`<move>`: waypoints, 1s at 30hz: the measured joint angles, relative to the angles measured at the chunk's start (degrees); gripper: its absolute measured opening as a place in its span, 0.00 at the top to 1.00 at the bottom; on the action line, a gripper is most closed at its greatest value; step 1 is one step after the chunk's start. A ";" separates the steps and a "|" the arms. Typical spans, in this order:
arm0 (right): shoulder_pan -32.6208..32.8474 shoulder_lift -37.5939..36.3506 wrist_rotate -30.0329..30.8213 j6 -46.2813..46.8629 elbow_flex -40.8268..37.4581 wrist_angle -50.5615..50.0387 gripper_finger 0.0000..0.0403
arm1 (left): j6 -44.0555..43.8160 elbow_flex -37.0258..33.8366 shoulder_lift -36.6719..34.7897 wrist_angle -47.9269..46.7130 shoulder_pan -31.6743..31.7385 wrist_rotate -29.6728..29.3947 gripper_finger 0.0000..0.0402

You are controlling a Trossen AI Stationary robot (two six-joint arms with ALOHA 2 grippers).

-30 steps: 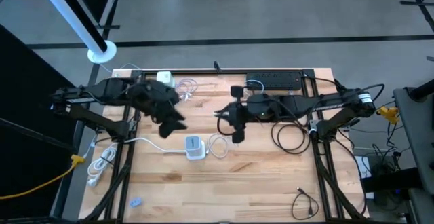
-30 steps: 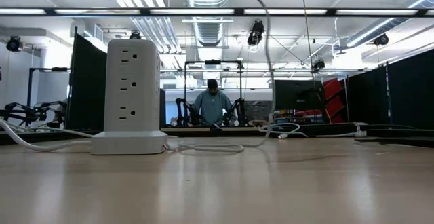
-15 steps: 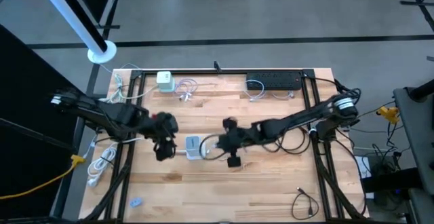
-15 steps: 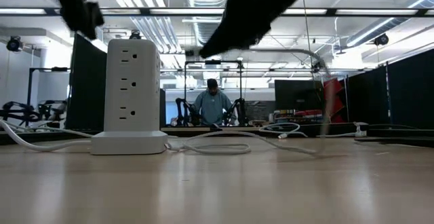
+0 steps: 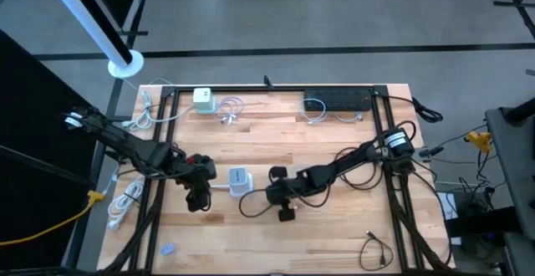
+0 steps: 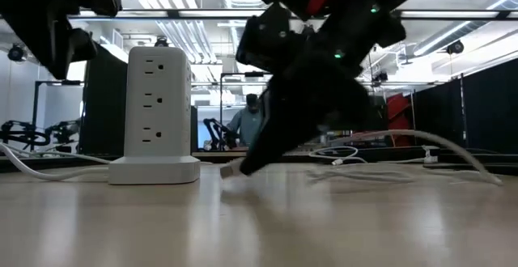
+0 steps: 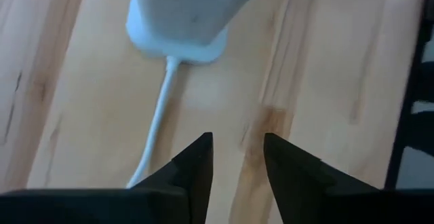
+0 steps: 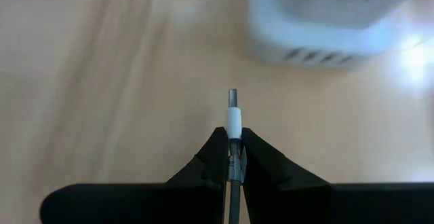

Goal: Insert USB
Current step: Insert the bottom white charger cable into the bottom white outlet extension

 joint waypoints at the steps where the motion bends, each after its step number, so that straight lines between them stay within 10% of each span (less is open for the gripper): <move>1: -0.77 -0.01 0.12 -0.47 0.00 1.69 0.97 | 0.37 -0.07 0.00 0.85 -0.07 -0.19 0.72; 30: -2.83 6.10 0.55 3.25 -0.45 15.66 0.97 | 8.43 -26.56 5.61 38.11 -0.08 -5.26 0.74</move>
